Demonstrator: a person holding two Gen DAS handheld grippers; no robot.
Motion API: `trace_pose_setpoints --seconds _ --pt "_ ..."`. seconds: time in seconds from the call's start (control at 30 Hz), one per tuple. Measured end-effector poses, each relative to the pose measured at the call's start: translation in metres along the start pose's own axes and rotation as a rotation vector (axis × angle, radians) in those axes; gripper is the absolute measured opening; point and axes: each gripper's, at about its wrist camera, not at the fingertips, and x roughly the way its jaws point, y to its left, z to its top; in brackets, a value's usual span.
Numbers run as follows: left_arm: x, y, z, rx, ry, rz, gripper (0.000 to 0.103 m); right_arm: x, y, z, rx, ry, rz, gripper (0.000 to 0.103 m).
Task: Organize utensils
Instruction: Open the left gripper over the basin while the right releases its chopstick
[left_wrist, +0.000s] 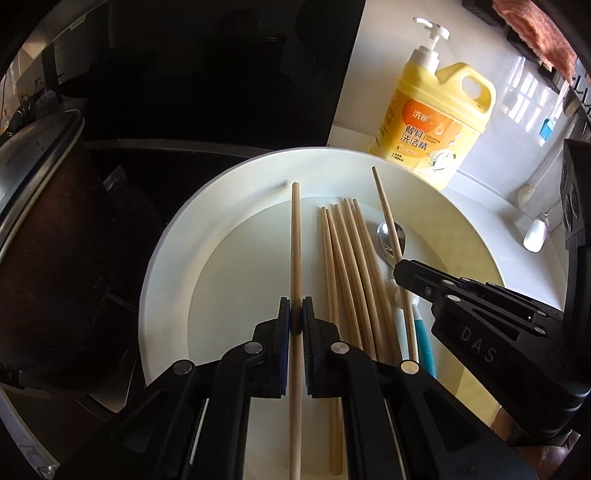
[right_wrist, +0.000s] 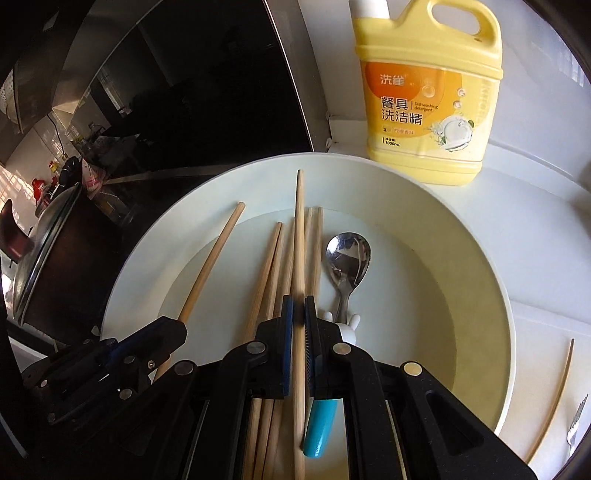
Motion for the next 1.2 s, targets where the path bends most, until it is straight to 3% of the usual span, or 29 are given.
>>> trace_pose_setpoints --seconds 0.57,0.6,0.8,1.2 --pt "0.018 0.002 0.004 -0.013 0.073 0.032 0.008 0.011 0.000 0.004 -0.008 0.067 -0.016 0.007" --pt "0.017 0.003 0.004 -0.016 0.071 0.035 0.011 0.011 -0.001 0.005 -0.009 0.066 -0.018 0.008" --pt "0.007 0.004 0.001 -0.018 0.027 0.063 0.065 0.001 -0.007 0.004 -0.008 0.048 -0.033 0.017" --pt "-0.001 0.008 0.001 -0.018 0.034 0.080 0.070 -0.024 -0.017 -0.003 0.009 -0.003 -0.031 0.025"
